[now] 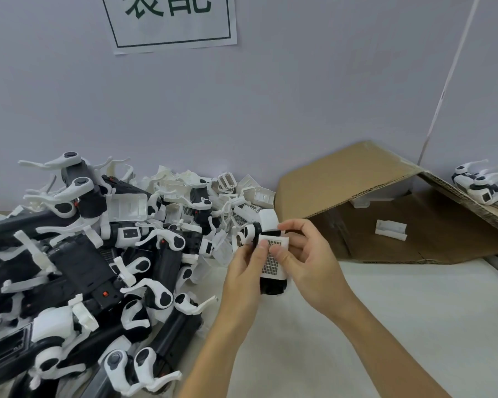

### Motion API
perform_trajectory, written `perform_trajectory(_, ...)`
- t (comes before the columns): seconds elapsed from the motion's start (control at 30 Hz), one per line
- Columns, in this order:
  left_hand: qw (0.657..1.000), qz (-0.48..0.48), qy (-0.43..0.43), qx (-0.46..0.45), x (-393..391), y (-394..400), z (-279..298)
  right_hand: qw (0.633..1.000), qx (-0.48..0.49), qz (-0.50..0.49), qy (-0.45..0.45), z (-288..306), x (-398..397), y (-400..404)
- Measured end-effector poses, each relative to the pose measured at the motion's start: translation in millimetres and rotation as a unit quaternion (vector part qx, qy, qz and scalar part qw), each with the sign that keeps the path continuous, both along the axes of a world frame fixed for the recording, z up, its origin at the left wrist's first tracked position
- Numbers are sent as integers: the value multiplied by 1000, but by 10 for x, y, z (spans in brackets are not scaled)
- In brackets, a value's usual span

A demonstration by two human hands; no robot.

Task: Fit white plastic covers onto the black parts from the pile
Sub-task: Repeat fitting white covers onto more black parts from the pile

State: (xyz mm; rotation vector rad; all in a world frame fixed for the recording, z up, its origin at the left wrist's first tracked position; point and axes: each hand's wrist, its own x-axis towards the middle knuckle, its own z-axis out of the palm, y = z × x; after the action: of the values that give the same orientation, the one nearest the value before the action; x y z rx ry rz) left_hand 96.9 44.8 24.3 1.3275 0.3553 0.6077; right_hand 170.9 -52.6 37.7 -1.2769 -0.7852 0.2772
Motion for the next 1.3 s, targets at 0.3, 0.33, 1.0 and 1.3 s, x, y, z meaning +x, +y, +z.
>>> perform_trajectory(0.3,1000,17,-20,-16,-15,-9,28,969,-50,-211,-120,-85,-6,89)
perform_trajectory(0.33,999,23,-22,-23,-13,4,27,972,-49,-209,-95,-83,2,84)
perform_trajectory(1.0,990,67,-25,124,-39,-13,16,996,-52,-20,63,-62,-10,51)
perform_trajectory(1.3,992,-6,-63,109,-89,5,56,997,-15,19,68,-77,-15,40)
